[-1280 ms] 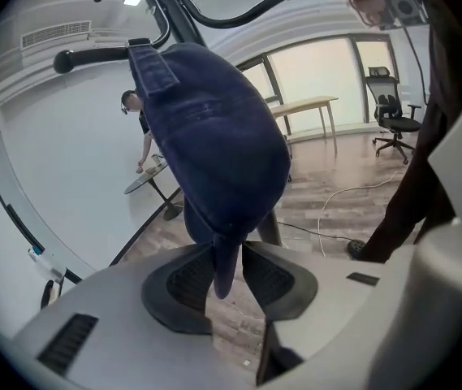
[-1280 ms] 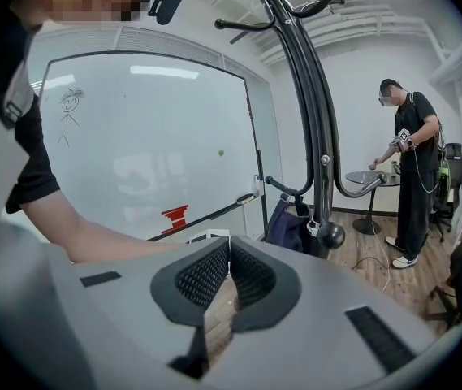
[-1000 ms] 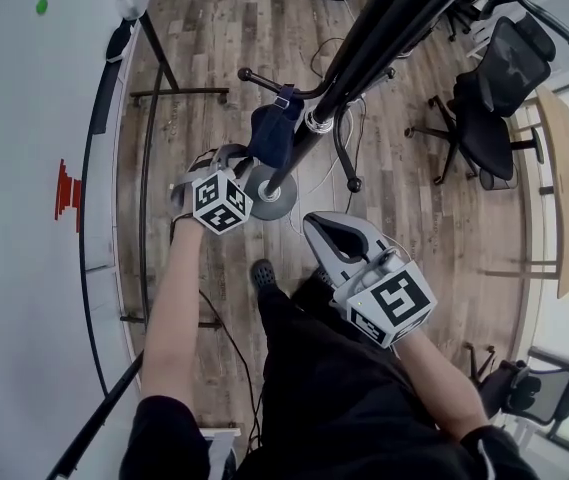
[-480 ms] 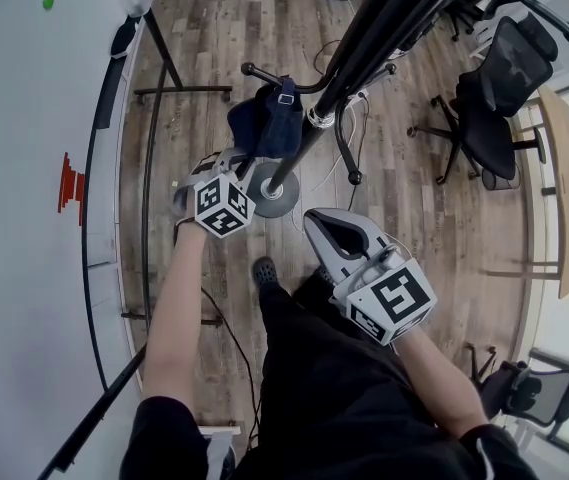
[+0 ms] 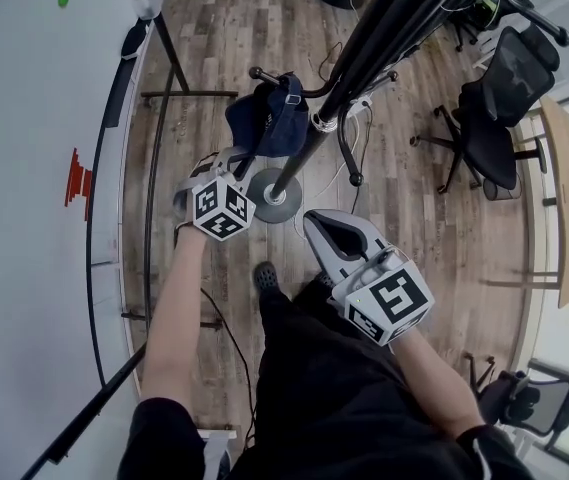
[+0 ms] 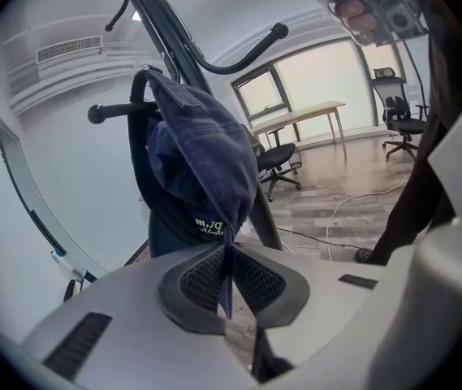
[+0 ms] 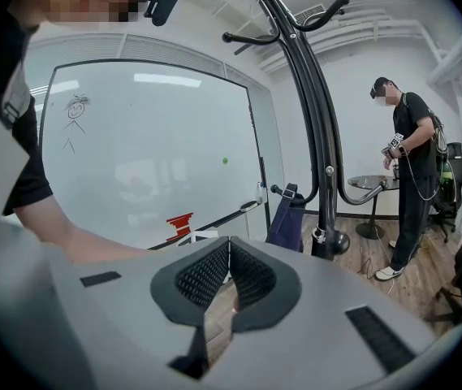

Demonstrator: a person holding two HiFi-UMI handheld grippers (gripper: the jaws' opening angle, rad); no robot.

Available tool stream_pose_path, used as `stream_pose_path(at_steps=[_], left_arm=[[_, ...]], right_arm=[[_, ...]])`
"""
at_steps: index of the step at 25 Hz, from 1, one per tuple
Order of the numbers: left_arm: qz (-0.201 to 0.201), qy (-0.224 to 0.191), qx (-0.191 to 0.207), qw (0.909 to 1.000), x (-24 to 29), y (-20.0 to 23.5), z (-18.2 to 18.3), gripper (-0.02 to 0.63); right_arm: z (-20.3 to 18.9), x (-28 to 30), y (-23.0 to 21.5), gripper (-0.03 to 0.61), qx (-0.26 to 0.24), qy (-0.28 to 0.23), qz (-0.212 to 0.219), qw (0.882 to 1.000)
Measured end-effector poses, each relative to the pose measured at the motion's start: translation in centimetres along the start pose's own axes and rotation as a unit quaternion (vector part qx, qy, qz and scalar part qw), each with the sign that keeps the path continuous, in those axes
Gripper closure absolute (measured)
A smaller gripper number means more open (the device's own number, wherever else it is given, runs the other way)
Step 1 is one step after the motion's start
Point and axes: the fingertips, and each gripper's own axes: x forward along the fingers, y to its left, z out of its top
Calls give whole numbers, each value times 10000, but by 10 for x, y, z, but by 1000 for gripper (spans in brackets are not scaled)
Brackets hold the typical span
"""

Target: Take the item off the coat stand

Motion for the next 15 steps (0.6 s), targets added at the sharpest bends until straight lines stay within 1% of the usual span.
stream_pose_path(at_steps=[5, 15], left_arm=[[129, 31, 35, 9999, -9, 13, 1, 581], [126, 115, 4, 9999, -16, 26, -2, 581]], right_arm=[[8, 1, 2, 548, -42, -103, 55, 9999], [12, 2, 2, 547, -47, -175, 75, 9998]])
